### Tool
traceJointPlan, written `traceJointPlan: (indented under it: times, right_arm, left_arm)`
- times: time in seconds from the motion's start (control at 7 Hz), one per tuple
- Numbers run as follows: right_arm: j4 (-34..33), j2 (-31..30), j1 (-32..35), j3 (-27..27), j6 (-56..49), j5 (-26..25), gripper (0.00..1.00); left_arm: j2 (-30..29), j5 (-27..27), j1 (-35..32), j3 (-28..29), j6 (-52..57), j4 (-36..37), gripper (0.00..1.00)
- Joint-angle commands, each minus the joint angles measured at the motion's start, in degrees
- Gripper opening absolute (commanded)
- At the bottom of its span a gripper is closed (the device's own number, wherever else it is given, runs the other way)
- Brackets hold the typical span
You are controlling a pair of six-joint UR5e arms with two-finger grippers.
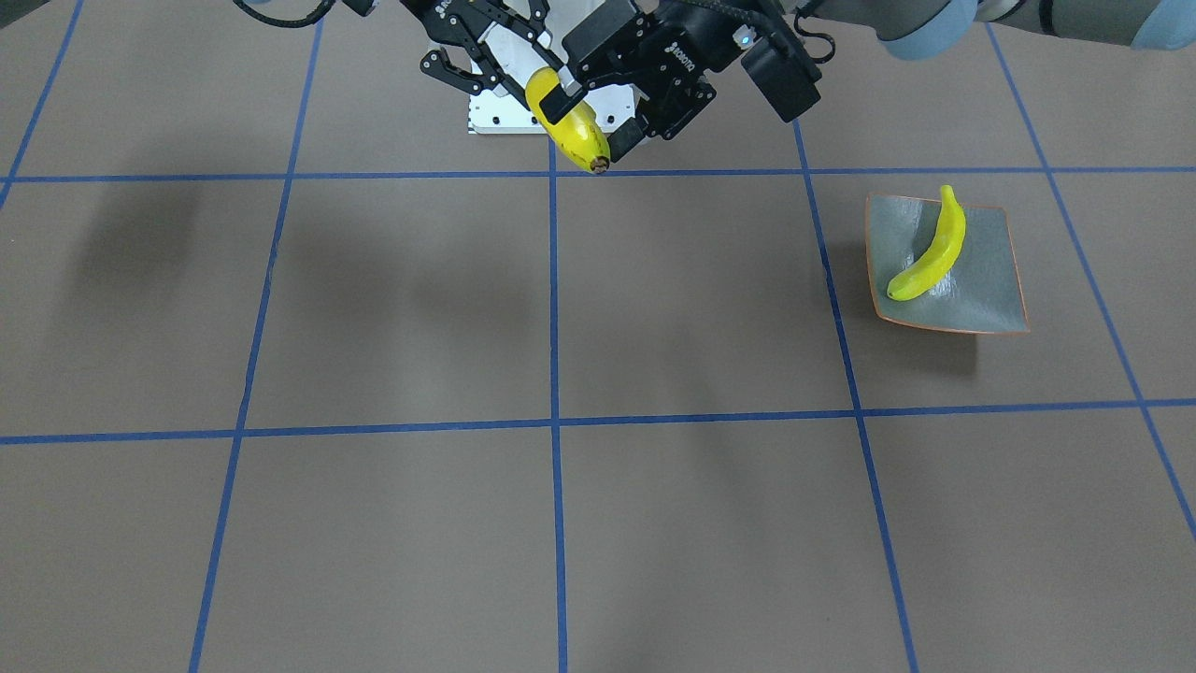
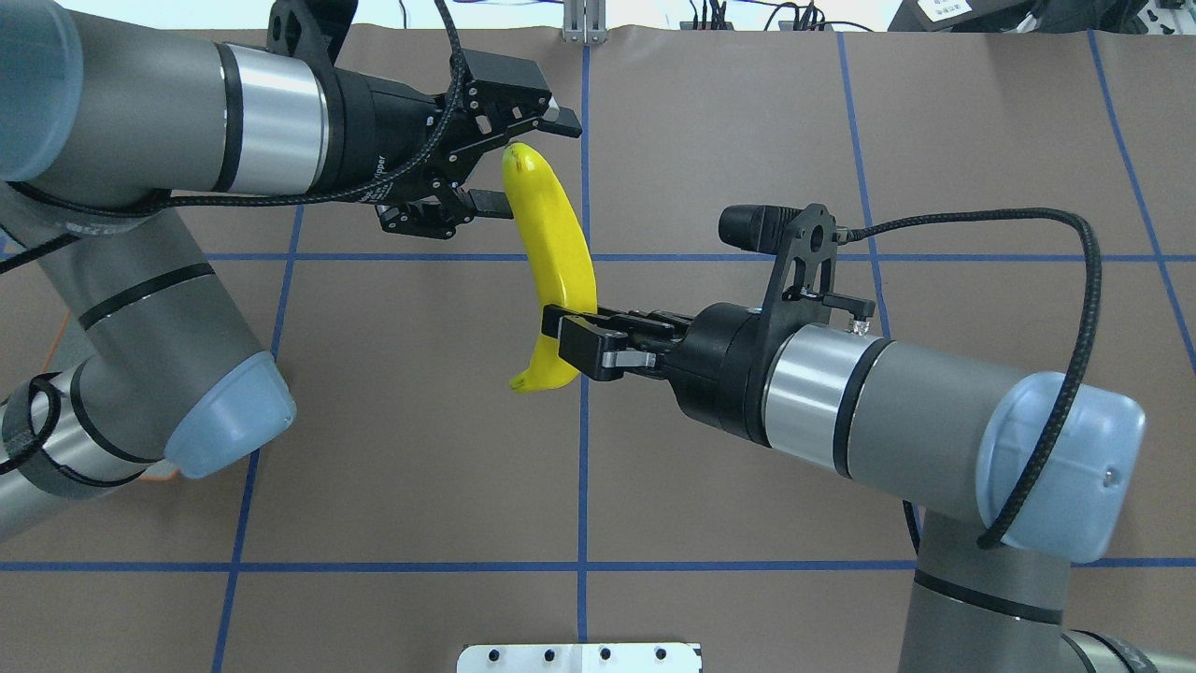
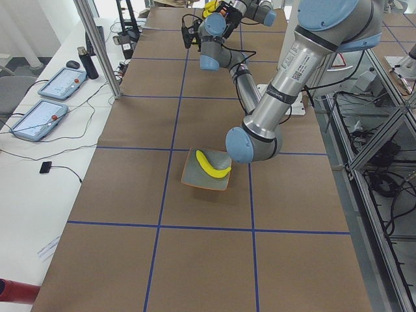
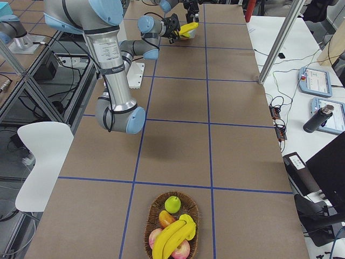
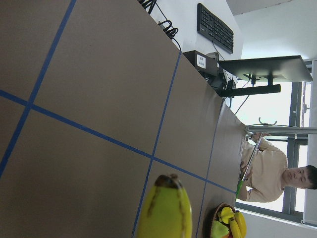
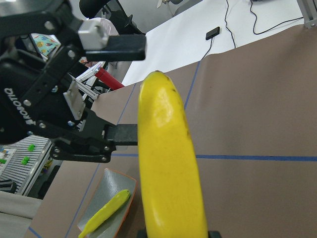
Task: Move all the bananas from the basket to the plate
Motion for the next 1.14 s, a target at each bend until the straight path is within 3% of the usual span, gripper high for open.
traceJointPlan:
  times: [0.0,0.14,0.86,1.0]
  right_arm:
    - [0.06,0.24,-0.65,0.18,0.0,-0.83,0.0]
    - [0.06,0.5,-0.65,0.18,-0.09,-0.83,0.0]
    - [0.06,0.59,-0.65,0.0,-0.79,-0.75,0.0]
    - [0.06,0.59,-0.65,0.0,-0.88,-0.75,0.0]
  left_arm:
    - [0.07,0.01,0.76,1.33,0.03,-2.32,0.75]
    - [0.25,0.01,0.85,1.34,0.12,-2.68,0.67]
    - [0.69,0.01,1.46,1.34,0.12,-4.27,0.64]
    - [0.77,0.01,1.47,1.25,0.12,-4.35,0.4]
